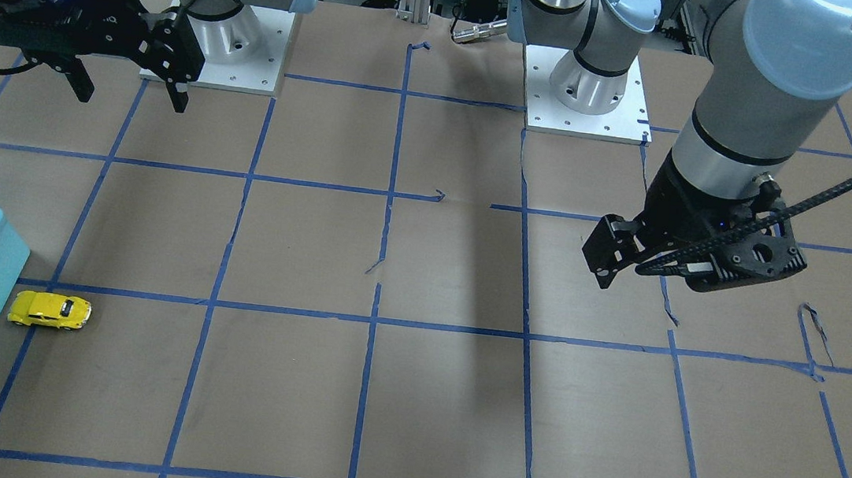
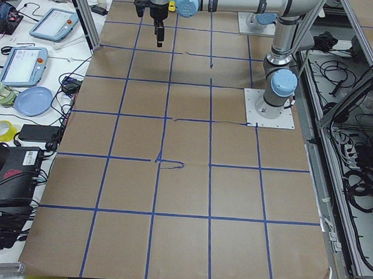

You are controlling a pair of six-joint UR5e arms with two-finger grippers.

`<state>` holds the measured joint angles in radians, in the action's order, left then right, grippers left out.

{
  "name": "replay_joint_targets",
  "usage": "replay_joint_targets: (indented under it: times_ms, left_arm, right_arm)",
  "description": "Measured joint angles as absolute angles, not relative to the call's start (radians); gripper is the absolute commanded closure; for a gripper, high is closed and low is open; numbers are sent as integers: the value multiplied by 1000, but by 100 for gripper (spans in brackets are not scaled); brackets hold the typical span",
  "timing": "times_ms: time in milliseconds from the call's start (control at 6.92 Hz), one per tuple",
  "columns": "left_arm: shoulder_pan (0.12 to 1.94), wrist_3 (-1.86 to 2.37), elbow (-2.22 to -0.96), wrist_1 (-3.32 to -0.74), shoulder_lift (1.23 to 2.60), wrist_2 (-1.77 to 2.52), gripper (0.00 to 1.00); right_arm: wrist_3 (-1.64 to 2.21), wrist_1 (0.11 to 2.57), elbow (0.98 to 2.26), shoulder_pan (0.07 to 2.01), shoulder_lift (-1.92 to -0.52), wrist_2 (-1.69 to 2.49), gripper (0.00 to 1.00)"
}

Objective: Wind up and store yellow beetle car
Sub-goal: 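Move the right gripper down toward the yellow car near the tray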

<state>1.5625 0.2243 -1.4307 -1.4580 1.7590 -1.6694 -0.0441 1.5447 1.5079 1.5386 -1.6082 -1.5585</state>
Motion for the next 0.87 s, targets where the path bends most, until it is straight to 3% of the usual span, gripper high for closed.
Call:
replay_joint_targets:
  times_ms: [434,867]
  left_arm:
    - [1577,97,-1446,-1473,1723,-1618,0]
    - [1564,-79,-1461,-1560,1668,-1571,0]
  right_arm:
    - [-252,1560,1509,1537,-1519,-1535,0]
    - [-733,1682,1510,1434,-1380,-1503,0]
